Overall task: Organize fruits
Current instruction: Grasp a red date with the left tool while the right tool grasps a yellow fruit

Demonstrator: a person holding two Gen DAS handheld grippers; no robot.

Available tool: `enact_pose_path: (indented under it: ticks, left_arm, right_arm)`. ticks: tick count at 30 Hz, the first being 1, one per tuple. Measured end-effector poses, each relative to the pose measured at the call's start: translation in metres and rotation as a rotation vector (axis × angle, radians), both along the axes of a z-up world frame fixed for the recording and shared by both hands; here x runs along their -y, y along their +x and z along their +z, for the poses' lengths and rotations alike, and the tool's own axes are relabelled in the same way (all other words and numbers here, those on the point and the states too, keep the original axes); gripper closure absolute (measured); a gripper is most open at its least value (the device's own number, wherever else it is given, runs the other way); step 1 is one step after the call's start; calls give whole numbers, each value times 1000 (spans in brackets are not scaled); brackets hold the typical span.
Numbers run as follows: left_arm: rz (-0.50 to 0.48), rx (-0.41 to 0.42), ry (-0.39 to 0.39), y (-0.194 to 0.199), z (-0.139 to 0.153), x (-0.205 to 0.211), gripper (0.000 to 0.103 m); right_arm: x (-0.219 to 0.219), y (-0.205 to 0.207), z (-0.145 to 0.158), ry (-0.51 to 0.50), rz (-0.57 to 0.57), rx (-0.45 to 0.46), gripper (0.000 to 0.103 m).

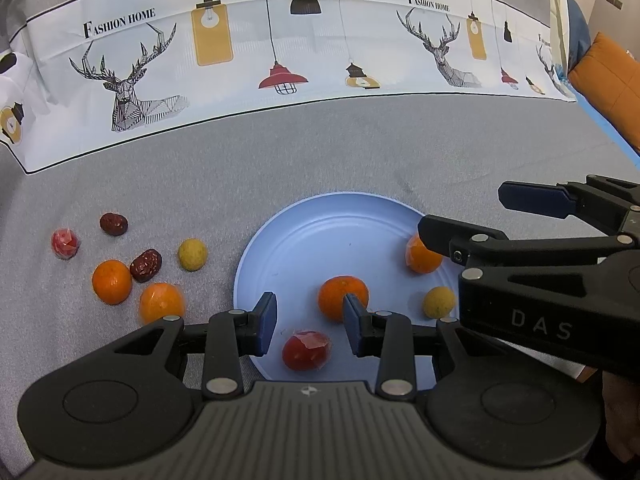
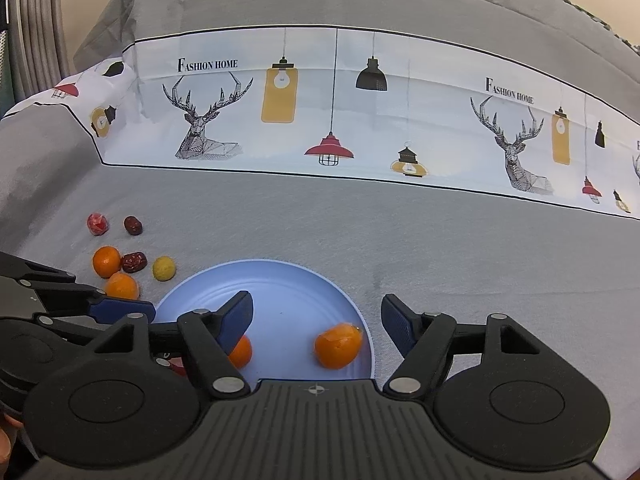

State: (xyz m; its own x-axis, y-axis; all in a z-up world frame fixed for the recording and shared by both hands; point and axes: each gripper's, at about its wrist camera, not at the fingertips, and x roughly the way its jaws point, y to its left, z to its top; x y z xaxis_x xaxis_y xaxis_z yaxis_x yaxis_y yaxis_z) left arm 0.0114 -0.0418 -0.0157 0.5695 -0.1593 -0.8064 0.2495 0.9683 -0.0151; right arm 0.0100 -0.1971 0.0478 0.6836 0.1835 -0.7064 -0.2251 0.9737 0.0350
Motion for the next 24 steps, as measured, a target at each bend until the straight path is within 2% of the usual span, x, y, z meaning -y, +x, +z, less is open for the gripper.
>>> enact_pose_path:
  ticks: [5, 6, 7, 8, 12, 15, 17, 24]
  left_arm:
    - [9, 17, 1, 0, 4, -2, 63]
    - [11, 23, 0, 0, 5, -3, 67]
    - [11, 28, 0, 0, 7, -4, 78]
    - [9, 31, 2, 1, 8, -4, 83]
    - [-12, 72, 21, -1, 15, -2, 96]
    - [-22, 137, 43, -4, 28, -5, 96]
    - [-1, 171, 31, -4, 39, -15, 96]
    - [182, 197, -99, 15, 78, -80, 96]
  right_arm:
    - [2, 1, 0, 1, -15, 1, 30]
    - [2, 1, 0, 3, -19, 1, 30]
    - [3, 1, 1, 4, -23, 2, 30]
    - [3, 1, 1, 5, -25, 3, 30]
    - [5, 2, 2, 15, -30, 6, 31]
    - [6, 2, 3, 23, -42, 17, 43]
    - [8, 3, 4, 33, -54, 20, 51]
    - [14, 5, 11, 95, -62, 36, 56]
